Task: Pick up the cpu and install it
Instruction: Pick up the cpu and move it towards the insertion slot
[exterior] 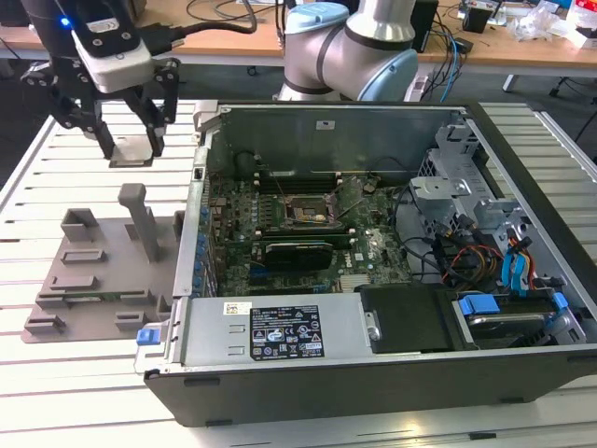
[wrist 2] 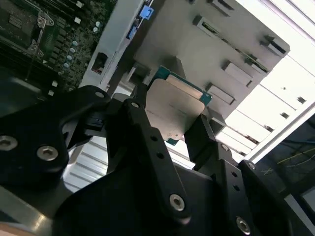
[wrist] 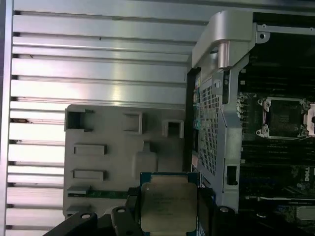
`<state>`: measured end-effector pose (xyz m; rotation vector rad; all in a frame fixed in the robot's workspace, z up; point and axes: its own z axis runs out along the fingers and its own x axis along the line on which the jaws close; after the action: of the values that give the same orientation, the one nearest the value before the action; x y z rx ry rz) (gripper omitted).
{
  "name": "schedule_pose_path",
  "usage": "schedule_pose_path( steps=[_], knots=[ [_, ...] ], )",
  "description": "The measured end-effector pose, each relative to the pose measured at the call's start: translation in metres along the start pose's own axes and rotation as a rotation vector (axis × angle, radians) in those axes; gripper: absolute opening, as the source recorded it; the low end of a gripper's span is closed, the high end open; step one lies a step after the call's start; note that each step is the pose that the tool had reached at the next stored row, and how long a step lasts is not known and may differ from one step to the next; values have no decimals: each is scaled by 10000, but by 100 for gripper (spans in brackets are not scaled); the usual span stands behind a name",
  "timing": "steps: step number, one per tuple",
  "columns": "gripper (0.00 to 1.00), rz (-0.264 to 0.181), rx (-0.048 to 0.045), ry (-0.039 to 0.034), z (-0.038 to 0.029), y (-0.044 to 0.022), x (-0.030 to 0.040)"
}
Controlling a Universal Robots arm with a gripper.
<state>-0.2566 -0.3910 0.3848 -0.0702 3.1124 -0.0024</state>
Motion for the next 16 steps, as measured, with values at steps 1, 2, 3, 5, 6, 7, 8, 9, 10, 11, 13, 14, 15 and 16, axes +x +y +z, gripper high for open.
schedule_pose_path(
  steps=[1, 2, 3, 5, 6, 7, 8, 9, 10, 11, 13, 14, 15, 16],
  knots=[
    [55, -1, 0, 1, 2, -3, -64],
    [55, -2, 0, 1, 3, -4, -91],
    [55, -2, 0, 1, 4, -6, -121],
    [55, -1, 0, 0, 9, -12, -266],
    [55, -3, 0, 0, 11, -14, -308],
    [55, 0, 0, 0, 14, -17, -382],
    [55, -1, 0, 1, 15, -19, -426],
    [55, -1, 0, 1, 17, -22, -475],
    [55, -1, 0, 1, 19, -24, -525],
    [55, 0, 0, 1, 22, -27, -594],
    [55, -2, 0, 1, 26, -32, -706],
    [55, 0, 0, 1, 28, -34, -757],
    [55, -1, 0, 1, 29, -36, -801],
    [55, -2, 0, 1, 33, -40, -872]
  ],
)
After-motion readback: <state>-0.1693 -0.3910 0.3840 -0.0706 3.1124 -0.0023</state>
